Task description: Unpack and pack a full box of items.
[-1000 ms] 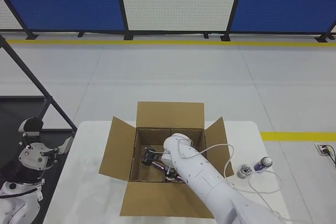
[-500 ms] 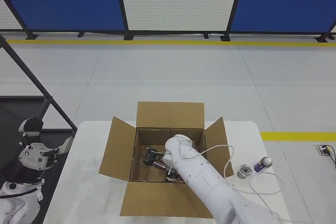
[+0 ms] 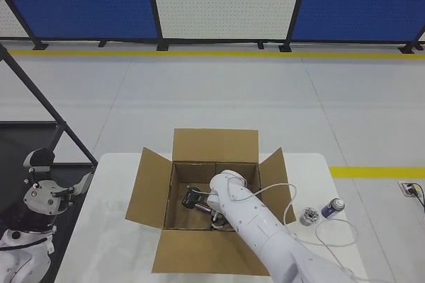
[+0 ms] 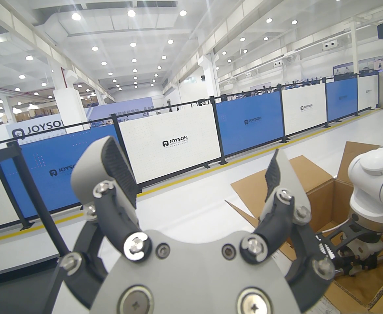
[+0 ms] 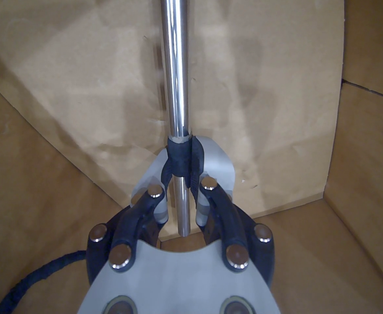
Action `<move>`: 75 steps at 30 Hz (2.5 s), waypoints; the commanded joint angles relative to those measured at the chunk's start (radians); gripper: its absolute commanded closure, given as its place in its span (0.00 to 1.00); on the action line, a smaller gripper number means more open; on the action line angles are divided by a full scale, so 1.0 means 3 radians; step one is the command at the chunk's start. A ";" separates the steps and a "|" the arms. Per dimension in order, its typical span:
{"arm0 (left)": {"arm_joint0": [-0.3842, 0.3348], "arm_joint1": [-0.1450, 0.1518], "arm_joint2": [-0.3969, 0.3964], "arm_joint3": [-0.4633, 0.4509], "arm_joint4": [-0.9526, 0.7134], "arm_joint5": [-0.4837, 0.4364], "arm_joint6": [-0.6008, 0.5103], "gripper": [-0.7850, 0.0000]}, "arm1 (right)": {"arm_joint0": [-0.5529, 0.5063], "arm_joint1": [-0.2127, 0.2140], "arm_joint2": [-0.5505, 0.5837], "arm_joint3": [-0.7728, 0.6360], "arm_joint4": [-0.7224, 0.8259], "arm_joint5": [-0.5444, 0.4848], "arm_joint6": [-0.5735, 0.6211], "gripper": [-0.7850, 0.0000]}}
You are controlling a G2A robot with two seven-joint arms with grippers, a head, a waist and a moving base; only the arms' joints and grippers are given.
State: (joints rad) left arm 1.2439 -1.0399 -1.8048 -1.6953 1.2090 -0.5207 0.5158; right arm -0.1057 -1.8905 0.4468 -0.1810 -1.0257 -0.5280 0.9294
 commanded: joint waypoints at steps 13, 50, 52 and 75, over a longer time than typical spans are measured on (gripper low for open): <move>0.0000 0.0000 0.0000 0.0000 0.0000 0.0000 0.0000 0.00 | 0.0083 0.0037 0.0057 0.0068 -0.0005 -0.0077 -0.0148 1.00; 0.0000 0.0000 0.0000 0.0000 0.0000 0.0000 0.0000 0.00 | -0.0078 0.0582 0.0202 -0.0289 -0.0303 -0.0318 -0.1497 1.00; 0.0000 0.0000 0.0000 0.0000 0.0000 0.0000 0.0000 0.00 | -0.0111 0.0632 0.0221 -0.0400 -0.0327 -0.0293 -0.1409 1.00; 0.0000 0.0000 0.0000 0.0000 0.0000 0.0000 0.0000 0.00 | -0.1405 0.1530 0.1280 -0.3440 -0.0466 0.0020 0.0921 1.00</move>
State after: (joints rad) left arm 1.2439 -1.0399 -1.8048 -1.6953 1.2090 -0.5207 0.5158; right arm -0.5194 -1.4352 0.8216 -1.1980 -1.1647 -0.5232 1.1987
